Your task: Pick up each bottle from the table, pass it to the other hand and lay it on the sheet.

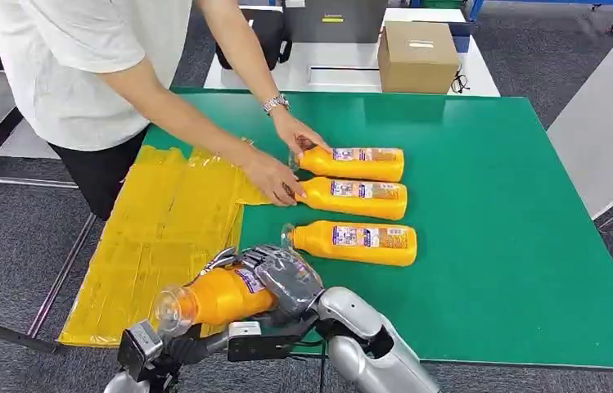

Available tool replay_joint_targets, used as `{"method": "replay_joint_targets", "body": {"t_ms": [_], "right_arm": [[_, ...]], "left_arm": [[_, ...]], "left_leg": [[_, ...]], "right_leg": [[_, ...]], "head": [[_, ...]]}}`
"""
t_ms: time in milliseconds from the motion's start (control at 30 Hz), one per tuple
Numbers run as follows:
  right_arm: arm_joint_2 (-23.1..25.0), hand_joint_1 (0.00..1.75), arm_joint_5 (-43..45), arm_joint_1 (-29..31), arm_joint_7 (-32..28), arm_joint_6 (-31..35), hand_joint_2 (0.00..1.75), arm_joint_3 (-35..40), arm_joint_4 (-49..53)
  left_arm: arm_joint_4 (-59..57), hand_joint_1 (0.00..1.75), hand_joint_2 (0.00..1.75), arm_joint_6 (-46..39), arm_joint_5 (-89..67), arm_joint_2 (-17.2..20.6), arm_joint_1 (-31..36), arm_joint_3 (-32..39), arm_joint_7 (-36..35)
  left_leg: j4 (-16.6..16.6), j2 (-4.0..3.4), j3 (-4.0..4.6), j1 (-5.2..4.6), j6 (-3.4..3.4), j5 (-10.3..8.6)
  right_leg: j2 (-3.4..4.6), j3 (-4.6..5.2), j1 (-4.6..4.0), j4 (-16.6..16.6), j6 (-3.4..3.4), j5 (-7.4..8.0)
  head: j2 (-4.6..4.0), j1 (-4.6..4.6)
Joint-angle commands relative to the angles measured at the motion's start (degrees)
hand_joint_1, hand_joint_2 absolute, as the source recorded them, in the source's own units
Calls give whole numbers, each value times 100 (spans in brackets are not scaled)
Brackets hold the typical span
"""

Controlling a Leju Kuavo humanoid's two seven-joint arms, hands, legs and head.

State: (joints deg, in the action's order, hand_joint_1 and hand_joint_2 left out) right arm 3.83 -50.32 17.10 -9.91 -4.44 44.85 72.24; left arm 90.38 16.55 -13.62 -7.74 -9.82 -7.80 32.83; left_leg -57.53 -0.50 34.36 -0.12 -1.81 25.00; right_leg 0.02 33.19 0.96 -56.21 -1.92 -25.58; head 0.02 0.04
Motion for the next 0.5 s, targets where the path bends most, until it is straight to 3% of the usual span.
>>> {"method": "replay_joint_targets", "body": {"t_ms": [33,500], "right_arm": [[-180,0,-266,2,664,202,175,-364,-780],[-215,0,-319,-4,711,247,175,-507,-714]], "left_arm": [[184,115,175,282,134,-82,229,-482,455],[203,119,175,300,218,-64,194,-474,562]], "left_leg": [[5,36,-13,7,5,-2],[0,23,-14,11,6,4]], "right_leg": [[-34,-29,-7,13,5,-5],[-21,-34,-11,11,5,-5]], "head": [[0,0],[0,0]]}}
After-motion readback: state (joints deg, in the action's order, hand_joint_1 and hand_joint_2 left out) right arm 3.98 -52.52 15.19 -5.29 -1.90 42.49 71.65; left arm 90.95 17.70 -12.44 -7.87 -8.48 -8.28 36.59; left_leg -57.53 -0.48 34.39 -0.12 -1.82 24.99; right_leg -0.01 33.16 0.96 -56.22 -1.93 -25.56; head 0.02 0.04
